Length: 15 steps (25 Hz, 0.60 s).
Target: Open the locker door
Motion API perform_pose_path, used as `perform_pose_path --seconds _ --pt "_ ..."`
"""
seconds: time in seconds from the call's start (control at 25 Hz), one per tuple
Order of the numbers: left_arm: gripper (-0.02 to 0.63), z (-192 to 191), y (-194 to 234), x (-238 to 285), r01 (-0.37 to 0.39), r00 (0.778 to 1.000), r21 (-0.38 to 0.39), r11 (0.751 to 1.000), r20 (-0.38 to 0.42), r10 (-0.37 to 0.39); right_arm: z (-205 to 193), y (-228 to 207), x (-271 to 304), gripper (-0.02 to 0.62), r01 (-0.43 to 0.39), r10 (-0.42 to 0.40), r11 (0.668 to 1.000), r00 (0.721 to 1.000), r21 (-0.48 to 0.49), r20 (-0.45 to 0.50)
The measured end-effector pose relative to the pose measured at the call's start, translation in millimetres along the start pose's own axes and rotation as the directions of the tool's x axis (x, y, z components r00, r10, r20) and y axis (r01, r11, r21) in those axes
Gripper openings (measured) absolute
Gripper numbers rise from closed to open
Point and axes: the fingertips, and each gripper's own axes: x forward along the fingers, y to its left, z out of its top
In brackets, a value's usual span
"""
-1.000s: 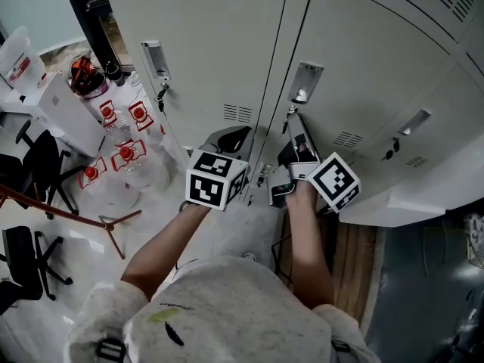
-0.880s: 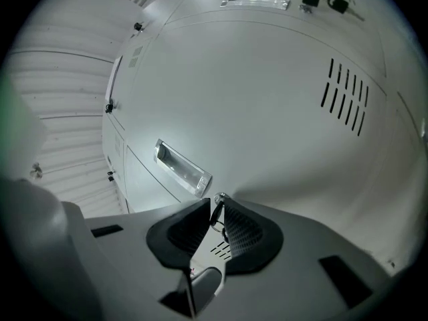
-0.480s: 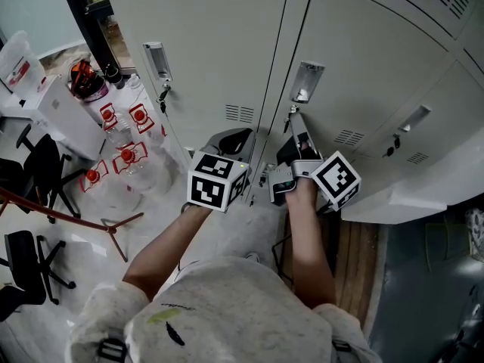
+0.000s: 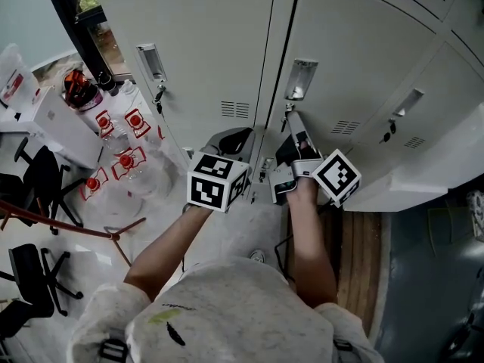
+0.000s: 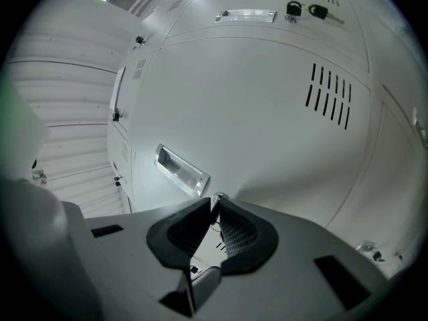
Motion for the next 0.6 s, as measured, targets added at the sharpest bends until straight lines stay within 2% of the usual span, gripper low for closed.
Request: perform_pose_path --seconds 0.6 --pt "0.008 -8.3 -27.5 -11.1 0.093 0.996 0.023 0.995 -0.011 -0.093 -3.4 9.4 -33.5 0.032 -0.008 0.007 1.0 0.999 0.015 0.031"
